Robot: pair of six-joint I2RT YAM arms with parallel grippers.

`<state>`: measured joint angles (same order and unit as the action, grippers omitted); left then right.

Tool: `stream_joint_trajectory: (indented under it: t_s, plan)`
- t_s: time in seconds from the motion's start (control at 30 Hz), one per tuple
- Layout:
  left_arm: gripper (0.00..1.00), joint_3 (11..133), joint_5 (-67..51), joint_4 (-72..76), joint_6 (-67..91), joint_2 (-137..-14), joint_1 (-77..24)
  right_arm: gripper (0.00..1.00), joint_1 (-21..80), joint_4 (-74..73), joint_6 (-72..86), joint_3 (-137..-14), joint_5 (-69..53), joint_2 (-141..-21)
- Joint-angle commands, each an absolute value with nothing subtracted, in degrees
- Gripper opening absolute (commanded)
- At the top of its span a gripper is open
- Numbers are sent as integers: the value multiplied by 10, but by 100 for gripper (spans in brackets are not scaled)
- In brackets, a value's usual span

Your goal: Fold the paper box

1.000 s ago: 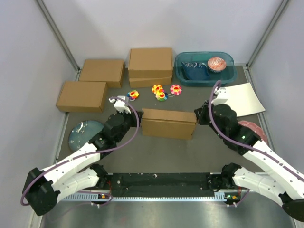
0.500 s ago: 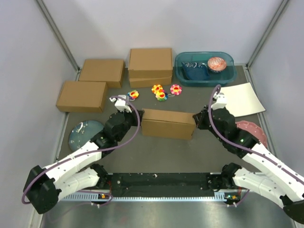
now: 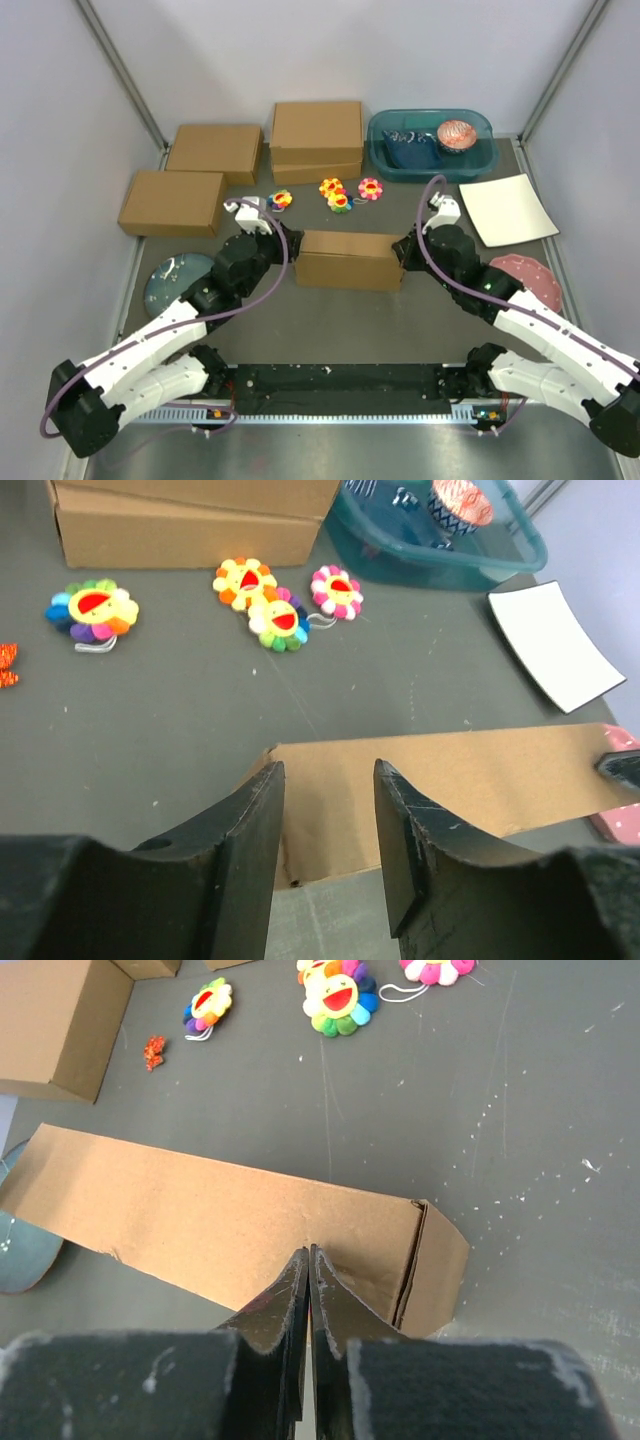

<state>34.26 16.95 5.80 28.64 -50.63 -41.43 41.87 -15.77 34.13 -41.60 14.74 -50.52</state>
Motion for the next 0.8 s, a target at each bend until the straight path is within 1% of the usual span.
stream_joint_trajectory:
  t_s: [0.0,0.13,0.17,0.23,0.27,0.4,0.47,0.57,0.7,0.73,0.77]
  plan:
    - [47,425,173,45,258,-496,-416,0,421,-164,344,-407,137,-522]
    - [46,454,155,42,254,-489,-415,0,421,-164,345,-405,136,-523]
    - [44,449,156,44,256,-485,-416,0,421,-164,346,-404,135,-523]
    - [38,425,162,46,259,-483,-416,0,422,-164,348,-401,135,-521]
    - [31,414,161,45,270,-484,-416,0,421,-163,350,-399,134,-520]
    - [19,314,114,46,308,-493,-416,0,422,-164,351,-394,134,-513]
    - [17,283,87,47,342,-508,-415,0,421,-166,349,-395,134,-509]
    - [18,259,98,40,355,-505,-415,1,421,-172,346,-409,139,-499]
    - [32,282,150,74,325,-454,-416,8,421,-183,338,-437,147,-489]
    - [39,292,158,73,317,-443,-415,14,421,-185,337,-442,149,-485]
    - [42,304,166,71,301,-439,-415,19,421,-186,336,-454,155,-483]
